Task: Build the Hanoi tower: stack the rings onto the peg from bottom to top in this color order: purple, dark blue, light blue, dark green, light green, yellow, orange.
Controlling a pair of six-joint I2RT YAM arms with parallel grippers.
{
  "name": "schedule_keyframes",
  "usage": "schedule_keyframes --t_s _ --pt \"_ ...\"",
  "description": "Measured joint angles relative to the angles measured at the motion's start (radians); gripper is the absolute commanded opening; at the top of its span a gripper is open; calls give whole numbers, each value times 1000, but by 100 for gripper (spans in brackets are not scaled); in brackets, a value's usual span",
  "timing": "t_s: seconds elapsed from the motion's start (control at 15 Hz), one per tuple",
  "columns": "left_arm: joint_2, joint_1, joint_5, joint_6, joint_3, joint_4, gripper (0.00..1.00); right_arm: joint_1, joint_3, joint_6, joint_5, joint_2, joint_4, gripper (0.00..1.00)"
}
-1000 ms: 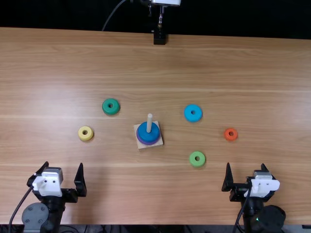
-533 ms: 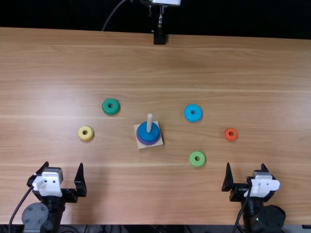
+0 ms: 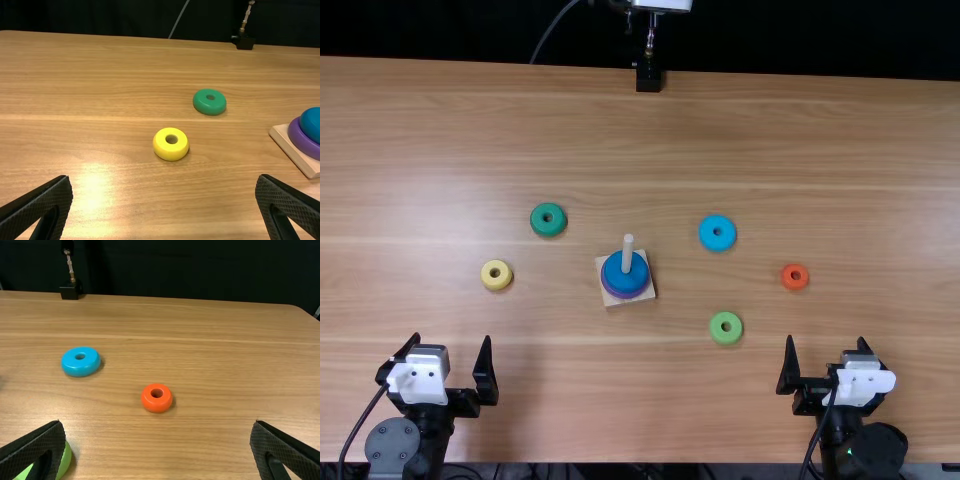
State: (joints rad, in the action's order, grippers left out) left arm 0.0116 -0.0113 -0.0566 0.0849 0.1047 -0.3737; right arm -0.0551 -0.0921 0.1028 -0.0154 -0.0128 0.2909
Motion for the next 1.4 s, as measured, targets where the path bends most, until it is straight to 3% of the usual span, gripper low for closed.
schedule_keyframes --t_s 0.33,0.67,0.87,1.0,1.27,1.4 --pt "0 0 0 0 0 0 100 0 -51 0 0 -40 -1 100" --pt "0 0 0 1 0 0 100 48 -607 0 1 -496 -8 100" --pt "0 0 1 1 0 0 100 183 -864 0 0 -866 208 100" --pt "0 0 1 1 0 0 100 232 -980 -9 0 -1089 325 100" --pt "0 0 1 1 0 -1 100 271 -1231 -137 -3 -1526 341 100" --pt "0 0 1 1 0 0 100 271 -1256 -197 -3 -1666 342 100"
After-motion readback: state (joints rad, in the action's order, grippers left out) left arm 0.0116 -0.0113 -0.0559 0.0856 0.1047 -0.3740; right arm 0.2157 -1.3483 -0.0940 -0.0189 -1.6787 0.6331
